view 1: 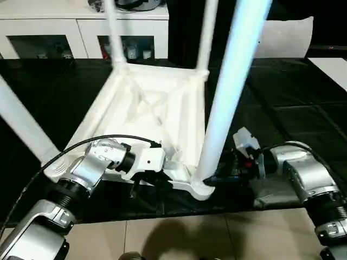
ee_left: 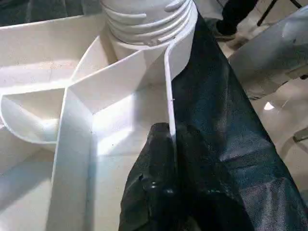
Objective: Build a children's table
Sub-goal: Rotate leg to tighten
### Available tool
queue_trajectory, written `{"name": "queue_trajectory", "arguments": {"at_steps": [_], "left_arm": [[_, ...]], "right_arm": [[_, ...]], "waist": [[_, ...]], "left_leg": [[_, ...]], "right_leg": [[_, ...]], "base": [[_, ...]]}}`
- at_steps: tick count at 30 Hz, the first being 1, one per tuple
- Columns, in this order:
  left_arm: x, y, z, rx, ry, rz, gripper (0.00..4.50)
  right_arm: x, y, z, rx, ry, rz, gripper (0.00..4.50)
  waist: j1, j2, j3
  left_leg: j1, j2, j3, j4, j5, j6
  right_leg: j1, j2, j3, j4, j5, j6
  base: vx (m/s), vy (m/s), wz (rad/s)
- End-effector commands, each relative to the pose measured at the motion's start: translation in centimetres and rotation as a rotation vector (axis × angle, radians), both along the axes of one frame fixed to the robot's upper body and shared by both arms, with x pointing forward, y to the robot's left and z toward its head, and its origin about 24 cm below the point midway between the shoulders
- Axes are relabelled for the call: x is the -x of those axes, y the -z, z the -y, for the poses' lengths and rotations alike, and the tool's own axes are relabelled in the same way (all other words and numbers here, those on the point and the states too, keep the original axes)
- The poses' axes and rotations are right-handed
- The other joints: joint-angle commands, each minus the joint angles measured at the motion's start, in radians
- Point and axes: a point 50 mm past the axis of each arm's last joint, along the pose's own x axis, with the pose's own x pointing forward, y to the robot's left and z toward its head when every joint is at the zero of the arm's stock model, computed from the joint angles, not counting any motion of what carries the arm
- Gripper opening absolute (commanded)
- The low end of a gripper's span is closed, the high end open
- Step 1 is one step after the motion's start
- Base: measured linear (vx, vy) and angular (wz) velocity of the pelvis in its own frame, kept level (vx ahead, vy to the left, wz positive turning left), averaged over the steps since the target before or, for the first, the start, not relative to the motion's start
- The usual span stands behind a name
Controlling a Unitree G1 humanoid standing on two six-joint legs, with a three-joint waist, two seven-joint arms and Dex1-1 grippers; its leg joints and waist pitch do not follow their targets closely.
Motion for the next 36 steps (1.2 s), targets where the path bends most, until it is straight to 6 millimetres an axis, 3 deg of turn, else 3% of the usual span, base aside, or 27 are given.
{"name": "queue_trajectory", "arguments": {"at_steps": [1, 7, 11, 13, 15, 17, 19, 22, 25, 27, 29, 30, 31, 32, 35, 36], "left_arm": [[0.3, -0.5, 1.3, -0.007, 0.115, 0.014, 0.0], [0.4, -0.3, 1.1, 0.015, 0.094, -0.018, 0.0], [0.1, -0.4, 1.2, 0.085, -0.03, -0.05, 0.0], [-0.2, -0.3, 1.2, 0.085, -0.098, -0.04, 0.0], [-0.7, -0.5, 2.1, 0.144, -0.251, -0.04, 0.0], [-0.8, -0.5, 2.3, 0.149, -0.276, -0.039, 0.0], [-1.0, -0.6, 2.8, 0.161, -0.323, -0.037, 0.0], [-1.8, -1.2, 4.5, 0.221, -0.494, -0.03, 0.0], [-2.2, -1.6, 5.7, 0.235, -0.577, 0.001, 0.0], [-2.4, -1.7, 6.1, 0.244, -0.617, 0.015, 0.0], [-2.7, -1.8, 6.7, 0.264, -0.658, 0.035, 0.0], [-2.7, -1.6, 6.7, 0.258, -0.66, 0.042, 0.0], [-2.7, -1.5, 6.6, 0.246, -0.654, 0.051, 0.0], [-2.7, -1.4, 6.4, 0.237, -0.645, 0.068, 0.0], [-2.8, -1.4, 5.9, 0.231, -0.628, 0.1, 0.0], [-2.7, -1.0, 5.2, 0.2, -0.585, 0.126, 0.0]], "right_arm": [[-0.1, -0.3, -0.1, -0.017, -0.012, -0.007, 2.67], [0.4, -0.1, -0.4, -0.06, -0.02, -0.05, 2.22], [0.4, -0.1, -0.9, -0.122, 0.063, -0.063, 2.06], [0.4, 0.1, -1.3, -0.106, 0.106, -0.045, 2.04], [-1.1, 0.7, -2.8, -0.059, 0.333, 0.036, 2.04], [-1.5, 0.8, -3.0, -0.055, 0.377, 0.045, 2.01], [-2.0, 0.8, -3.5, -0.056, 0.448, 0.063, 1.98], [-3.3, 1.0, -5.1, -0.054, 0.672, 0.065, 1.95], [-4.1, 1.1, -6.3, -0.073, 0.834, 0.062, 1.95], [-4.3, 1.2, -6.7, -0.07, 0.879, 0.071, 1.95], [-4.2, 1.4, -7.2, -0.063, 0.879, 0.081, 1.95], [-4.1, 1.4, -7.1, -0.064, 0.851, 0.108, 1.95], [-4.0, 1.3, -7.0, -0.072, 0.83, 0.123, 2.5], [-3.9, 1.2, -6.8, -0.085, 0.803, 0.14, 2.63], [-3.5, 0.9, -6.2, -0.103, 0.744, 0.159, 2.69], [-3.5, 0.7, -5.1, -0.103, 0.725, 0.177, 2.9]], "waist": [[-0.005, -0.004, -0.073], [-0.004, -0.003, -0.075], [-0.005, -0.004, -0.073], [-0.009, -0.007, -0.069], [-0.015, -0.005, -0.062], [-0.035, -0.007, -0.059], [-0.06, -0.006, -0.062], [-0.086, -0.007, -0.062], [-0.096, -0.005, -0.065], [-0.098, -0.005, -0.07], [-0.098, -0.001, -0.07], [-0.097, -0.005, -0.072], [-0.092, -0.002, -0.074], [-0.09, -0.002, -0.075], [-0.075, -0.002, -0.08], [-0.072, -0.003, -0.079]], "left_leg": [[0.002, 0.028, 0.002, -0.067, -0.177, 0.06], [0.001, 0.03, 0.001, -0.066, -0.16, 0.063], [0.001, 0.029, 0.002, -0.067, -0.161, 0.058], [0.0, 0.025, 0.001, -0.069, -0.184, 0.048], [0.007, 0.021, 0.001, -0.069, -0.216, 0.029], [0.004, 0.01, -0.005, -0.067, -0.249, 0.006], [-0.005, 0.008, -0.011, -0.068, -0.253, 0.007], [-0.003, 0.008, -0.01, -0.065, -0.248, 0.012], [-0.003, 0.005, -0.008, -0.062, -0.232, 0.03], [-0.008, 0.006, -0.009, -0.063, -0.211, 0.037], [-0.001, 0.01, -0.005, -0.062, -0.202, 0.047], [-0.006, 0.01, -0.005, -0.063, -0.183, 0.057], [-0.009, 0.013, -0.005, -0.063, -0.165, 0.068], [-0.01, 0.014, -0.004, -0.063, -0.151, 0.073], [-0.011, 0.017, -0.002, -0.06, -0.095, 0.098], [-0.014, 0.016, -0.001, -0.06, -0.093, 0.104]], "right_leg": [[0.063, -0.057, 0.053, -0.062, -0.337, -0.157], [0.064, -0.056, 0.054, -0.056, -0.295, -0.172], [0.063, -0.056, 0.054, -0.057, -0.304, -0.171], [0.062, -0.056, 0.05, -0.067, -0.381, -0.141], [0.055, -0.059, 0.046, -0.081, -0.485, -0.106], [0.058, -0.059, 0.032, -0.097, -0.601, -0.054], [0.064, -0.056, 0.024, -0.104, -0.606, -0.02], [0.056, -0.052, 0.026, -0.1, -0.576, -0.047], [0.052, -0.05, 0.028, -0.104, -0.555, -0.05], [0.058, -0.05, 0.031, -0.094, -0.503, -0.065], [0.05, -0.049, 0.038, -0.091, -0.452, -0.09], [0.057, -0.049, 0.041, -0.082, -0.408, -0.109], [0.06, -0.05, 0.043, -0.076, -0.372, -0.119], [0.062, -0.05, 0.044, -0.073, -0.349, -0.125], [0.065, -0.051, 0.051, -0.054, -0.214, -0.173], [0.068, -0.051, 0.05, -0.054, -0.207, -0.18]], "base": [[0.0, 0.0, 0.0], [0.0, 0.0, 0.0], [0.0, 0.0, 0.0], [0.0, 0.0, 0.0], [0.0, 0.0, 0.0], [0.0, 0.0, 0.0], [0.0, 0.0, 0.0], [0.0, 0.0, 0.0], [0.0, 0.0, 0.0], [0.0, 0.0, 0.0], [0.0, 0.0, 0.0], [0.0, 0.0, 0.0], [0.0, 0.0, 0.0], [0.0, 0.0, 0.0], [0.0, 0.0, 0.0], [0.0, 0.0, 0.0]]}}
